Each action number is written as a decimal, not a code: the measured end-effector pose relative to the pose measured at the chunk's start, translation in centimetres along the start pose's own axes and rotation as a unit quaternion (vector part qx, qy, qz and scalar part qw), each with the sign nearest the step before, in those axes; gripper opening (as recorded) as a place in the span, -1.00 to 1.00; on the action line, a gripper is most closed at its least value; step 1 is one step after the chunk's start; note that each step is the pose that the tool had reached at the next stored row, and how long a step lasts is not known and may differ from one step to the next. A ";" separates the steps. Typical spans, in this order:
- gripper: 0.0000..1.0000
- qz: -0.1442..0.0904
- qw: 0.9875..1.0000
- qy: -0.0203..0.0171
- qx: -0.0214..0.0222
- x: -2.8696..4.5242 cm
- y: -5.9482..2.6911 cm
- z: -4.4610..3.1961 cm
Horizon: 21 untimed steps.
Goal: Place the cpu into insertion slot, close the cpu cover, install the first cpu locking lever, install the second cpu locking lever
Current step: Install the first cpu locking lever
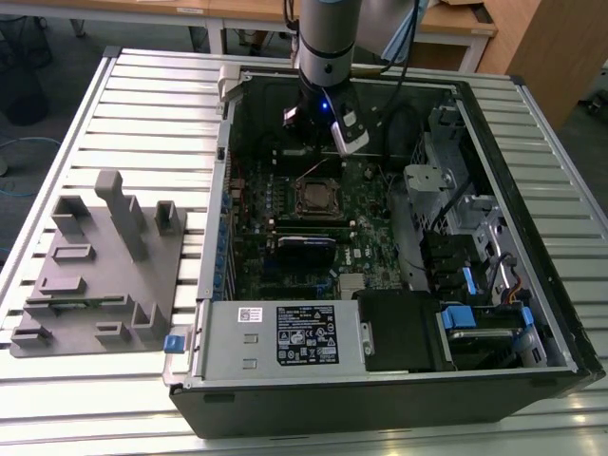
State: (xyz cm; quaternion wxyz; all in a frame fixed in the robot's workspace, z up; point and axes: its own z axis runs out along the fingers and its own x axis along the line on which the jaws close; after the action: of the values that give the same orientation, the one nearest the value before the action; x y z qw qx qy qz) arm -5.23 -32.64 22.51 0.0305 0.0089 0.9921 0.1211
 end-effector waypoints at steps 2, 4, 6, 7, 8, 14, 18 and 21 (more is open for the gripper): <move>-0.80 0.000 1.000 0.000 0.000 -0.09 -0.01 0.06; -0.80 0.000 1.000 0.000 0.000 -0.28 -0.02 0.11; -0.80 0.000 1.000 0.000 0.000 -0.49 -0.02 0.14; -0.80 0.000 1.000 0.000 0.000 -0.55 -0.03 0.16; -0.80 0.000 1.000 0.000 0.000 -0.56 -0.03 0.17; -0.80 -0.001 1.000 -0.003 0.000 -0.56 -0.25 0.37; -0.80 -0.001 1.000 -0.004 0.000 -0.56 -0.51 0.53; -0.80 -0.001 1.000 -0.004 0.000 -0.54 -0.50 0.65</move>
State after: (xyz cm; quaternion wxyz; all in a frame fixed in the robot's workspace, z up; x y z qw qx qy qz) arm -4.66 -32.98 21.79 0.0349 0.0084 0.9920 0.1212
